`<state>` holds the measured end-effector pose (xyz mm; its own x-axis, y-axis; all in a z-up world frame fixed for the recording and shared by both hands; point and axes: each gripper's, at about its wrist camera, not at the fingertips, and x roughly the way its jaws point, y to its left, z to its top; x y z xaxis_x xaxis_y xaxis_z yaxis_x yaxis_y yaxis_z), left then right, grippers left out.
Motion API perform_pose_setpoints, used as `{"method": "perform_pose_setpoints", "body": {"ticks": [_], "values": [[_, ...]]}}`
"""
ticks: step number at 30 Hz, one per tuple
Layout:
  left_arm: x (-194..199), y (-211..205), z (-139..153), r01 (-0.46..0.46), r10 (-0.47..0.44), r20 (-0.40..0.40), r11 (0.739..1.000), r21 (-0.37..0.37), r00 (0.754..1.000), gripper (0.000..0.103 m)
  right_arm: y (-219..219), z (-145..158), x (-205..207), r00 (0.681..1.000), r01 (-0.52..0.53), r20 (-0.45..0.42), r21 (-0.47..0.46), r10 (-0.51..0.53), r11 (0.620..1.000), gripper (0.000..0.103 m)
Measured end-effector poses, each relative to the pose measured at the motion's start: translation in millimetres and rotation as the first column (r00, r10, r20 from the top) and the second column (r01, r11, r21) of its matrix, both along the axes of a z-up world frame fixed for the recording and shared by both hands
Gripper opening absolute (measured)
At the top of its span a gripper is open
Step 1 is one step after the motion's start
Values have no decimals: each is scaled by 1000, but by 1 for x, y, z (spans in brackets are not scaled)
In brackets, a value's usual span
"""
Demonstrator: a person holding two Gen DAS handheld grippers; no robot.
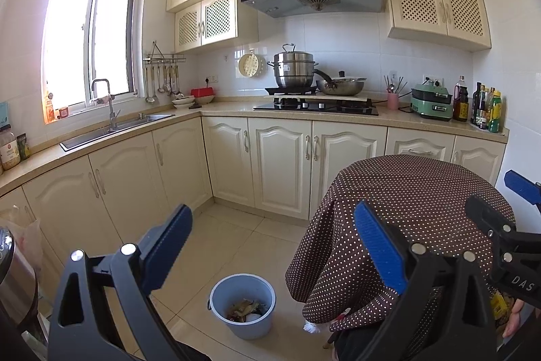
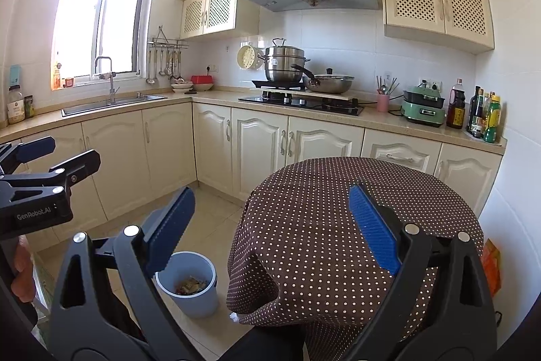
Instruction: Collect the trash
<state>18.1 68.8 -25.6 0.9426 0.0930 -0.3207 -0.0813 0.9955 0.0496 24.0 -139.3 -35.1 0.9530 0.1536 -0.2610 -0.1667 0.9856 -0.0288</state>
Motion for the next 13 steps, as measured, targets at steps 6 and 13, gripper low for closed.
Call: {"method": "perform_pose_setpoints", "body": {"ticks": [6, 13], "values": [[14, 4, -12, -3, 3, -35, 1000, 4, 999, 95, -3, -8, 13, 1000, 10, -24, -1, -10, 1000, 91], [41, 13, -39, -32, 33, -110, 999, 13, 993, 95, -36, -24, 55, 992, 84, -92, -35, -87, 996, 91]]}}
